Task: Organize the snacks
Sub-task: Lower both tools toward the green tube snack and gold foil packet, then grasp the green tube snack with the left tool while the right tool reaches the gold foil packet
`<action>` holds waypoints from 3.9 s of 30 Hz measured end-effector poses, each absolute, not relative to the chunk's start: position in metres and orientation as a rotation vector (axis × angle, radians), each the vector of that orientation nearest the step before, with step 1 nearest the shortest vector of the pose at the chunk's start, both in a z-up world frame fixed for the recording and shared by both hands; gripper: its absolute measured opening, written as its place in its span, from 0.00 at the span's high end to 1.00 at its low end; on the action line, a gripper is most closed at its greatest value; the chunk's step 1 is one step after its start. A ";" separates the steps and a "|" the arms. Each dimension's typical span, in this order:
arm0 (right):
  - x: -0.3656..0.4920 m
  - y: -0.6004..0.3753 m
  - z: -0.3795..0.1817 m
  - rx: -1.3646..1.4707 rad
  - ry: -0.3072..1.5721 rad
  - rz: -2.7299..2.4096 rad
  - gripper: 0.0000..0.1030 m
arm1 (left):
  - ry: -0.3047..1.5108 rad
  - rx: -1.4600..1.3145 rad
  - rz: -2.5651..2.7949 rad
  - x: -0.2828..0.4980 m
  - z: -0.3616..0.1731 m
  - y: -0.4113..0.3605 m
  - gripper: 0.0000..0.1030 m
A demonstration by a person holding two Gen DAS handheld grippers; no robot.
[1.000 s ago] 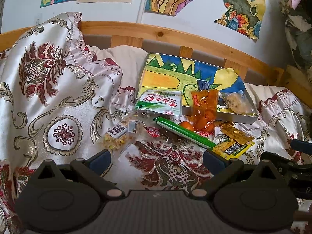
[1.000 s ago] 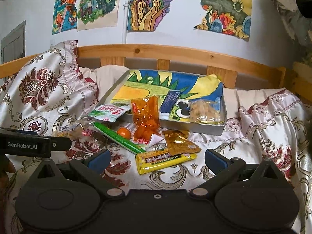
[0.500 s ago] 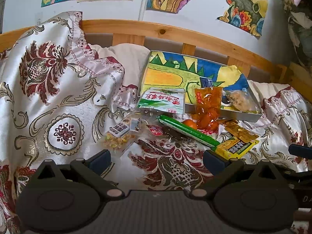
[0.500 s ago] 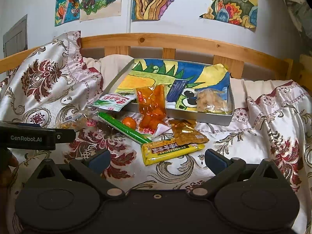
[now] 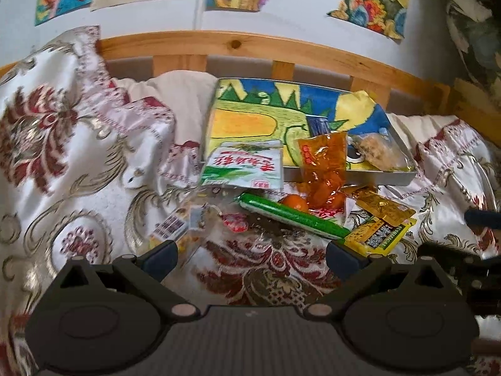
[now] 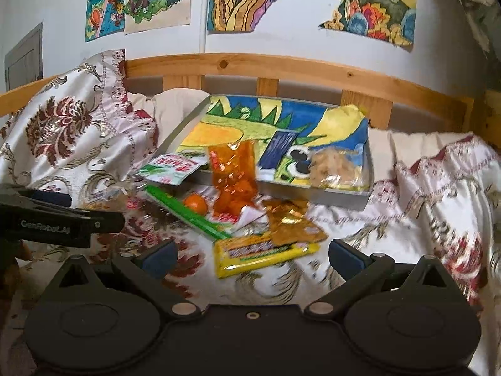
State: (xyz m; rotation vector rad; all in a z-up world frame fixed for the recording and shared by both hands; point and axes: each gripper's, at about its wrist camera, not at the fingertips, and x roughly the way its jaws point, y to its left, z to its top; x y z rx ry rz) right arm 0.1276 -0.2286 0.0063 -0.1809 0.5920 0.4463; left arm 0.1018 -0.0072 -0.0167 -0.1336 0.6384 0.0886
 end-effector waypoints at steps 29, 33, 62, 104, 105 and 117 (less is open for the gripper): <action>0.243 -0.237 -0.056 -0.179 0.644 0.546 0.13 | 0.856 0.383 -0.524 0.229 -0.026 -0.053 0.01; 0.250 -0.234 -0.060 -0.179 0.672 0.569 0.15 | 0.924 0.388 -0.563 0.242 -0.026 -0.051 0.01; 0.245 -0.235 -0.051 -0.192 0.755 0.599 0.39 | 1.236 0.324 -0.537 0.235 -0.035 -0.047 0.41; 0.222 -0.236 -0.051 -0.152 0.804 0.591 0.24 | 1.269 0.070 -0.442 0.223 -0.046 -0.059 0.76; 0.222 -0.237 -0.052 -0.145 0.808 0.588 0.24 | 1.268 0.057 -0.428 0.222 -0.047 -0.059 0.76; 0.219 -0.240 -0.047 -0.135 0.813 0.548 0.46 | 1.221 -0.096 -0.300 0.206 -0.049 -0.050 0.83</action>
